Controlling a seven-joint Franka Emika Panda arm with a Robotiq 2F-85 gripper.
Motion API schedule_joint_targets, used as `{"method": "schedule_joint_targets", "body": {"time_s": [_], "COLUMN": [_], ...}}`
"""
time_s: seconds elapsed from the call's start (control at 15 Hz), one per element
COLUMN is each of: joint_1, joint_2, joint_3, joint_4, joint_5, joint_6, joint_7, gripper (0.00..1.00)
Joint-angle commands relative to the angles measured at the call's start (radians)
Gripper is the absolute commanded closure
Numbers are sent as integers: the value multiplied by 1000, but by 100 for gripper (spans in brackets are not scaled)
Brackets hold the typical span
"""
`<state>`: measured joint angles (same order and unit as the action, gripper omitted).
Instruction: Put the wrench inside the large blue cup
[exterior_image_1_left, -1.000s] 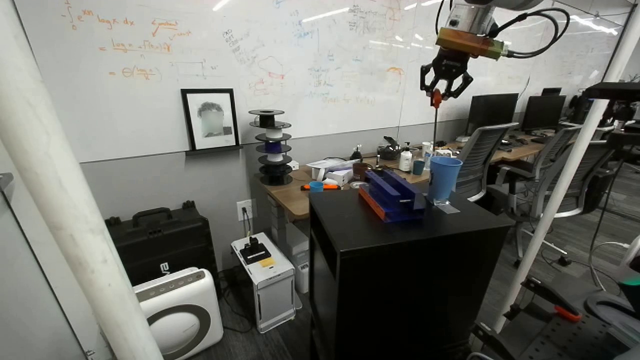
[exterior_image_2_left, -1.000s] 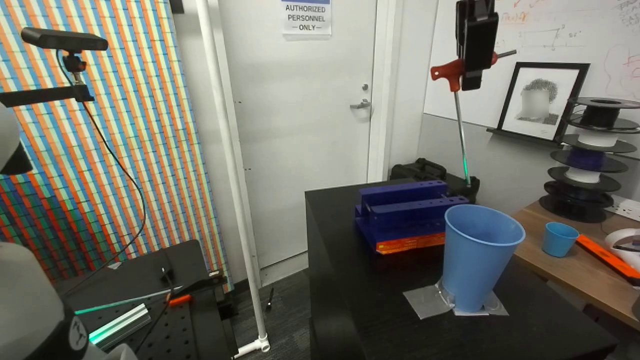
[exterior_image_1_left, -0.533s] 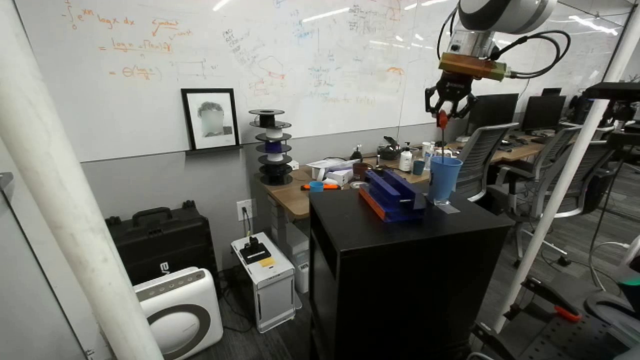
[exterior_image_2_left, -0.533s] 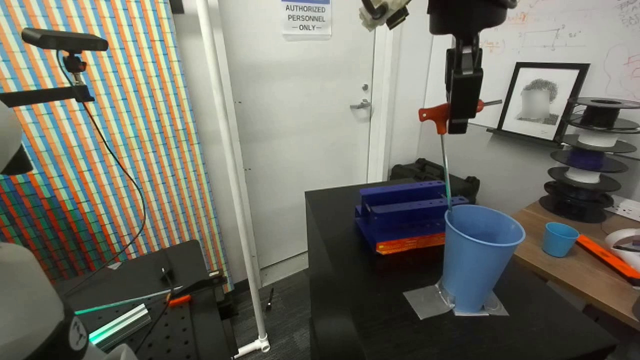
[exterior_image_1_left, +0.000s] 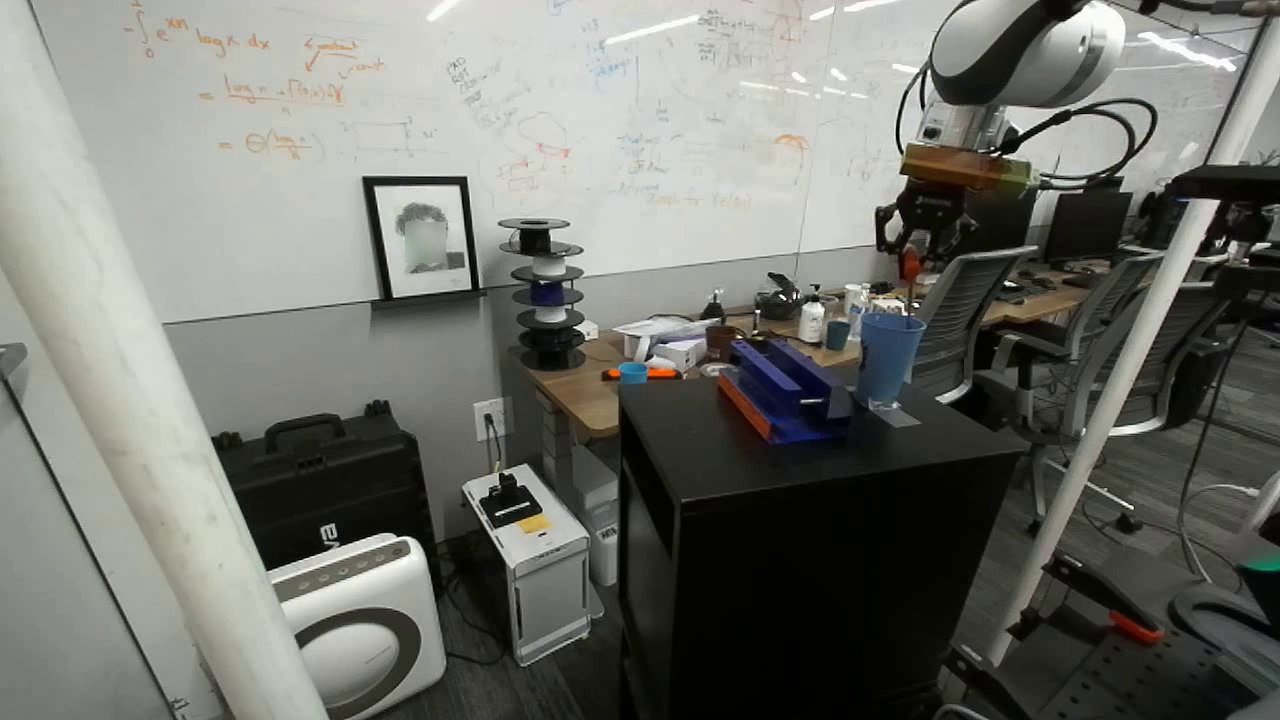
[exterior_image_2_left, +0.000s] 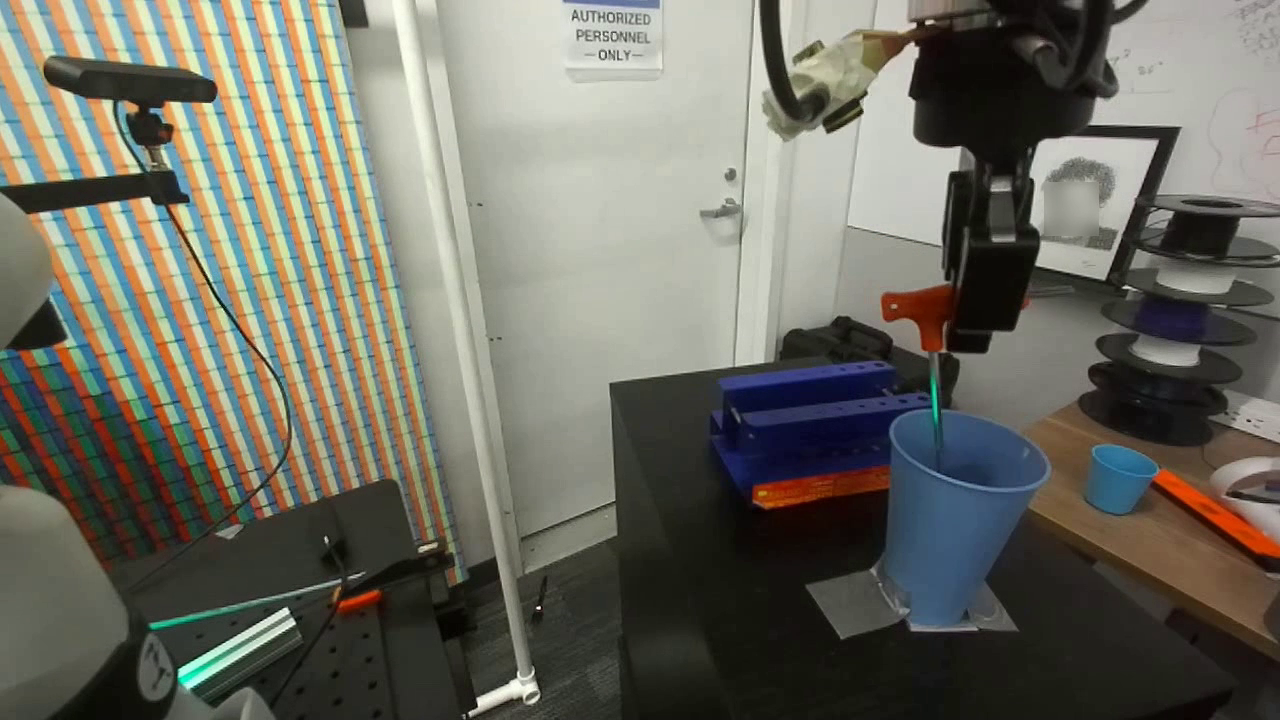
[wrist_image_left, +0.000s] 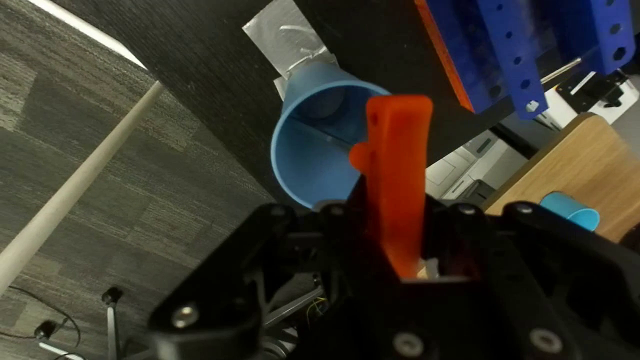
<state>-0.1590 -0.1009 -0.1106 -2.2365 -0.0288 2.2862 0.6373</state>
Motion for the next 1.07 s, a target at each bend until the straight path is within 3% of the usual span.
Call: {"method": "schedule_joint_targets", "body": {"time_s": [0.0,0.07,0.6,1.0], "joint_1": [-18,-20,2,39], "joint_2": [20,22,-73,-220], "joint_3": [-24,-28,-4,72], "joint_4": [-6,-5,-4,-6], "joint_5": [-4,-5,-13,-7], "joint_6": [40,41,1,-141], "joint_7": [-59,-66,-157,-219], "gripper": [76,64,3,0]}}
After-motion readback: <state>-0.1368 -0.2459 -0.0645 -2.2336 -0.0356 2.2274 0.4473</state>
